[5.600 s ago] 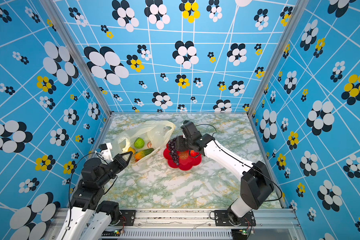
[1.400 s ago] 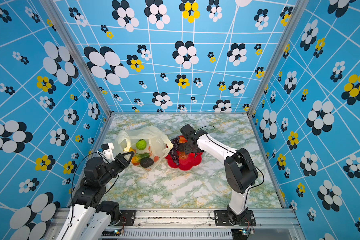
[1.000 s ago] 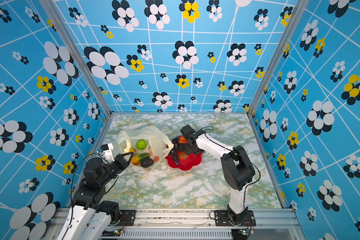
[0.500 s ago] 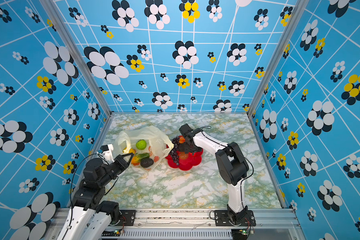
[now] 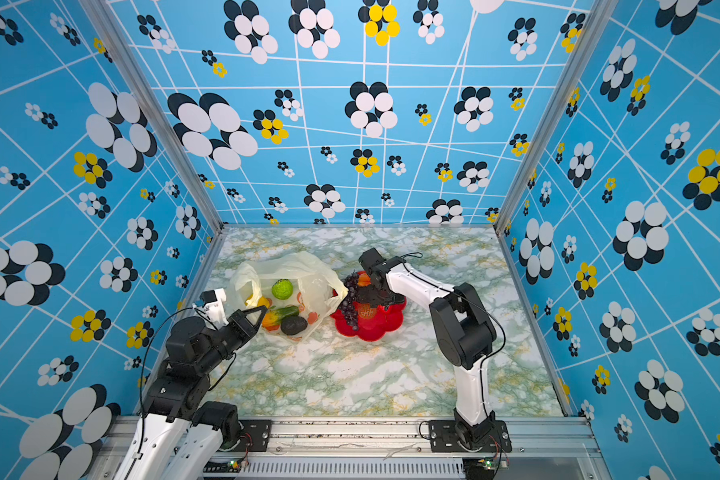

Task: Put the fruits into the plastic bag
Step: 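Lower the right gripper onto the yellow-red mango-like fruit and grasp it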

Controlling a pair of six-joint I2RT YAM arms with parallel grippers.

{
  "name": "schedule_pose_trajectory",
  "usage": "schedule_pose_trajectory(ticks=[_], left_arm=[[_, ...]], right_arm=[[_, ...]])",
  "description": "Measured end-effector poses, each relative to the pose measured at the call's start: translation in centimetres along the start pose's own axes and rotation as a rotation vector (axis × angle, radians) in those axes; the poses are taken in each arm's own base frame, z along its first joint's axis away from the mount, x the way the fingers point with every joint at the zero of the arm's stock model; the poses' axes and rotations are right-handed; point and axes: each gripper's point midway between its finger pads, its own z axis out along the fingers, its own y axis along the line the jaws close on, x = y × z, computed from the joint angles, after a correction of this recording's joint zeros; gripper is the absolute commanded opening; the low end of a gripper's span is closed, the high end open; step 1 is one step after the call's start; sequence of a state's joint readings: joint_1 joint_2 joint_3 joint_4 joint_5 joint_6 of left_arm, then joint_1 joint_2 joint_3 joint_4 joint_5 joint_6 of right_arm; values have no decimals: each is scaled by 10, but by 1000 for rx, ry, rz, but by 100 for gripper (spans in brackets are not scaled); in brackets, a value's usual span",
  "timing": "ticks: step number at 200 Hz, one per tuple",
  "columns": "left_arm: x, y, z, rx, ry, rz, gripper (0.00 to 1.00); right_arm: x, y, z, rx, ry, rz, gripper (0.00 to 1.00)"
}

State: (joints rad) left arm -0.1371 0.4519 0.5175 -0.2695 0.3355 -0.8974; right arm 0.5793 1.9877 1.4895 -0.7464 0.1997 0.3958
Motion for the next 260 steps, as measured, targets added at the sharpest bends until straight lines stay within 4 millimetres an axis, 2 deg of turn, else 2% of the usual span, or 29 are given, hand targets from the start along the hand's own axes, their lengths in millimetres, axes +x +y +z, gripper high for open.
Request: schedule_pose_trajectory(ticks=[20,44,76,102,140,161,214,260], left_arm=[[0,0,0,-2,-2,0,0],[0,1,0,-3,-2,0,0],[-1,1,0,-5,-5,0,0],[-1,1,0,-4,-6,1,0],[0,0,-2,-3,-8,1,0],[0,2,-2,-9,-6,-1,0],[0,2,-2,-9,-6,-1,0],[0,2,-2,-8,-6,-5,0]], right_arm=[[1,1,3,-1,8,-1,70],[2,1,5,1,12,-2,67],[2,1,5,-2,12,0,59],[2,1,5,-2,12,0,41],[2,3,2,-20,-1,15,40],[4,4,-9,-56,-23,36,40],[-4,20,-60,-247,-131,104,40],[0,32,-86,-379,-167,130,39]])
